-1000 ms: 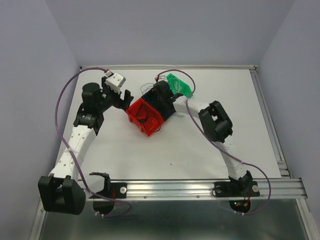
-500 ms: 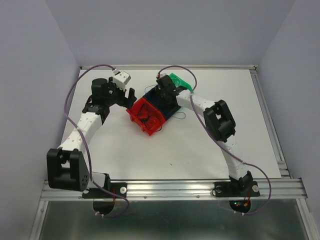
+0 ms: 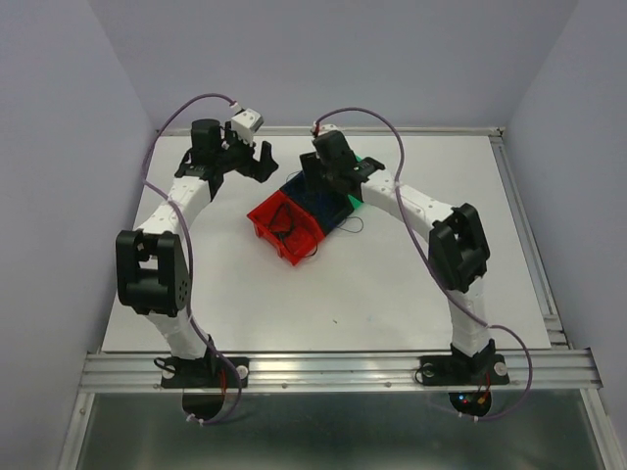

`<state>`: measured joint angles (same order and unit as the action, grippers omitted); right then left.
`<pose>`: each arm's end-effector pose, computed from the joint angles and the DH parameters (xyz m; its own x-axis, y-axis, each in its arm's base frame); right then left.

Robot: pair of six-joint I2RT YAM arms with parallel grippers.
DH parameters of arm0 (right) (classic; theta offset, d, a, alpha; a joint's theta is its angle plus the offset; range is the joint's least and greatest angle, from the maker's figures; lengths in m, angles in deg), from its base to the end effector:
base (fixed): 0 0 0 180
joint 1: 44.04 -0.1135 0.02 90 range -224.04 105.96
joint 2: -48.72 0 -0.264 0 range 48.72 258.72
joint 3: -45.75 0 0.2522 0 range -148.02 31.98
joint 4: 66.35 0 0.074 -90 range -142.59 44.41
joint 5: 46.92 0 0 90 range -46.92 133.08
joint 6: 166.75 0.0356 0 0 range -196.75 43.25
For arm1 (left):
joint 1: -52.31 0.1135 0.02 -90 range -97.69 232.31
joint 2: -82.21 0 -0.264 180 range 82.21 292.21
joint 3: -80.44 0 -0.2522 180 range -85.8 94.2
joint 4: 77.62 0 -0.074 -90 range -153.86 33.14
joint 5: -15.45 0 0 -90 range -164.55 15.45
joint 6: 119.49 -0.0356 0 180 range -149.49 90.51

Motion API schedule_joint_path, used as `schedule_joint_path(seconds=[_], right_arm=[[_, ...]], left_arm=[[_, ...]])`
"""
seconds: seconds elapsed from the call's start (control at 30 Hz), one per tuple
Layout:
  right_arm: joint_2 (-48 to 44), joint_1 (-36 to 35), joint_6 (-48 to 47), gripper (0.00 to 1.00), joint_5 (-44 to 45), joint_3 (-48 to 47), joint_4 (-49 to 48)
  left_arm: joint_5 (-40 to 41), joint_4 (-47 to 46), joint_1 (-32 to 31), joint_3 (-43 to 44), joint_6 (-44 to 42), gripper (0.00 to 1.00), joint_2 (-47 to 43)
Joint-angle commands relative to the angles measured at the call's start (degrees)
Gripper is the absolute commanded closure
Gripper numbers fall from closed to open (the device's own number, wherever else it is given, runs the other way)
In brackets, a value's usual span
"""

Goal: Untangle the cables

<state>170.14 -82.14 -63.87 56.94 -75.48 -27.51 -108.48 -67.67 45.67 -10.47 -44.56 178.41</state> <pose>0.3941 0.2982 0.2696 -0.5840 -0.1829 -0.7909 -0.3308 0.9433 0.0261 0.3928 -0.0657 0.3144 -0.1186 0.2310 -0.9657 0.6802 0.7274 0.0904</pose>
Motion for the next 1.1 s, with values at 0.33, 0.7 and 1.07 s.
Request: schedule_joint_path(seconds=[0.33, 0.7, 1.07], right_arm=[[-22.2, -0.83, -2.86, 0.2, 0.02, 38.45, -10.57], [-12.19, -0.74, -9.36, 0.3, 4.41, 38.38, -19.89], [-20.6, -0.83, -9.19, 0.94, 3.1, 40.14, -21.3]], left_arm=[[-7.29, 0.3, -1.18, 2.72, 0.66, 0.1, 5.14], [-6.59, -0.49, -2.51, 0.52, 0.57, 0.15, 4.79], [-6.32, -1.11, -2.94, -2.12, -0.66, 0.18, 1.88]])
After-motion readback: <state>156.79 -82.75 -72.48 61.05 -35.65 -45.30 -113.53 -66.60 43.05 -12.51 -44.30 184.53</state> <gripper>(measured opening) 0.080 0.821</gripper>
